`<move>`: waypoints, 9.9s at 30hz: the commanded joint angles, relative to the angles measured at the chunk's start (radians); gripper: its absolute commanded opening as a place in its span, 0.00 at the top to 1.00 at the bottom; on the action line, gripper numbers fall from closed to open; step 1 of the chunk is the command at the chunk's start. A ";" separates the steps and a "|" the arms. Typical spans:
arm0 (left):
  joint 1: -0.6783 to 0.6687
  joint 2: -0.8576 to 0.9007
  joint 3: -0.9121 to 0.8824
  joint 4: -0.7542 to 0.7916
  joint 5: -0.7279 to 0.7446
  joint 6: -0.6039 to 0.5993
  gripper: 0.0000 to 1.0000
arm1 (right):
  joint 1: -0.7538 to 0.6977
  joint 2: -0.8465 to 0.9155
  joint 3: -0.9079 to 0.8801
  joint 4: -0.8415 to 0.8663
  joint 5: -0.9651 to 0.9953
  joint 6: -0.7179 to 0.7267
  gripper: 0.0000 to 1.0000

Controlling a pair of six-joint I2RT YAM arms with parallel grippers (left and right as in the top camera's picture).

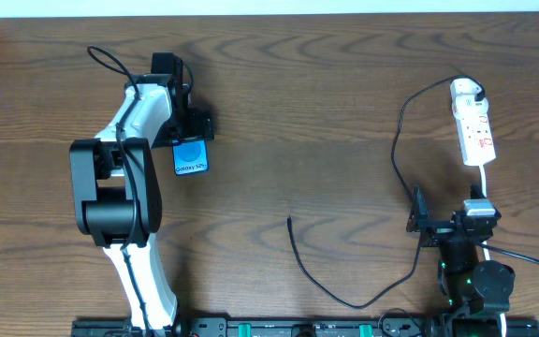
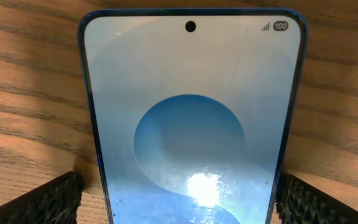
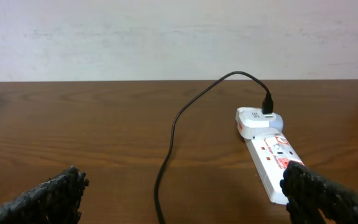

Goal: Plug charger to phone and switch on socket

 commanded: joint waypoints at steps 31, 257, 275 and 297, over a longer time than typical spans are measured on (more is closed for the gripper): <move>0.001 0.037 -0.043 -0.011 -0.013 -0.008 0.15 | 0.006 -0.006 -0.002 -0.004 0.004 0.006 0.01; 0.001 -0.230 -0.040 0.067 1.508 -0.886 0.93 | 0.006 -0.006 -0.002 -0.004 0.004 0.006 0.01; 0.002 -0.230 -0.040 0.068 1.504 -1.045 0.93 | 0.006 -0.006 -0.002 -0.004 0.004 0.006 0.01; 0.002 -0.230 -0.040 0.068 1.504 -1.045 0.93 | 0.006 -0.006 -0.002 -0.004 0.004 0.006 0.01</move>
